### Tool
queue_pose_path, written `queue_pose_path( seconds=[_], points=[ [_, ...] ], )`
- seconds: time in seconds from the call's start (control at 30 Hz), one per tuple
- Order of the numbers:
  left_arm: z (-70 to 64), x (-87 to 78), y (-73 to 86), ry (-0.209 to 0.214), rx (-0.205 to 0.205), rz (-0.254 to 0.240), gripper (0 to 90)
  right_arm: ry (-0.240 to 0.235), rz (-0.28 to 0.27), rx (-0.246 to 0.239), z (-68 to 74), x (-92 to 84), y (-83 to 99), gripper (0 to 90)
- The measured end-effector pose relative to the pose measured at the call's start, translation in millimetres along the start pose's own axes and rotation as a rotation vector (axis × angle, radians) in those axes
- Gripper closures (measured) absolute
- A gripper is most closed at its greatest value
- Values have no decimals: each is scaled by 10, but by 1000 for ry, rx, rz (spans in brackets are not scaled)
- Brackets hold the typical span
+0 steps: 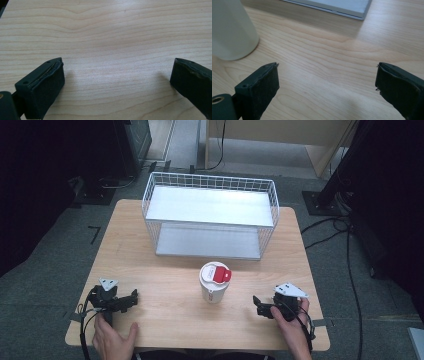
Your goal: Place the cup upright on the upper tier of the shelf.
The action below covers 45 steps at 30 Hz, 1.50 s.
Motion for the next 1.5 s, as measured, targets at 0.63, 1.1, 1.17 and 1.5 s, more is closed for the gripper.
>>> queue_pose_path(
  seconds=[0.63,1.1,1.17,1.5],
  points=[
    [0,0,0,0,0,0,0,-82,2,-45,451,183,-68,49],
    [-1,1,-1,-1,-2,-1,0,-137,-2,-61,694,279,-101,49],
    [0,0,0,0,0,0,0,-146,-1,-62,748,299,-106,50],
    [0,0,0,0,0,0,0,-204,-6,-77,825,298,-106,53]
  ],
)
Point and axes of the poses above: each handheld gripper's, and its own axes: x roughly forward along the jaws, y roughly out of its underside, z roughly to its left, the point moved 6 cm from there along x, roughly forward along the jaws, and after that the axes turned 14 degrees about x, right-handed, at the moved point
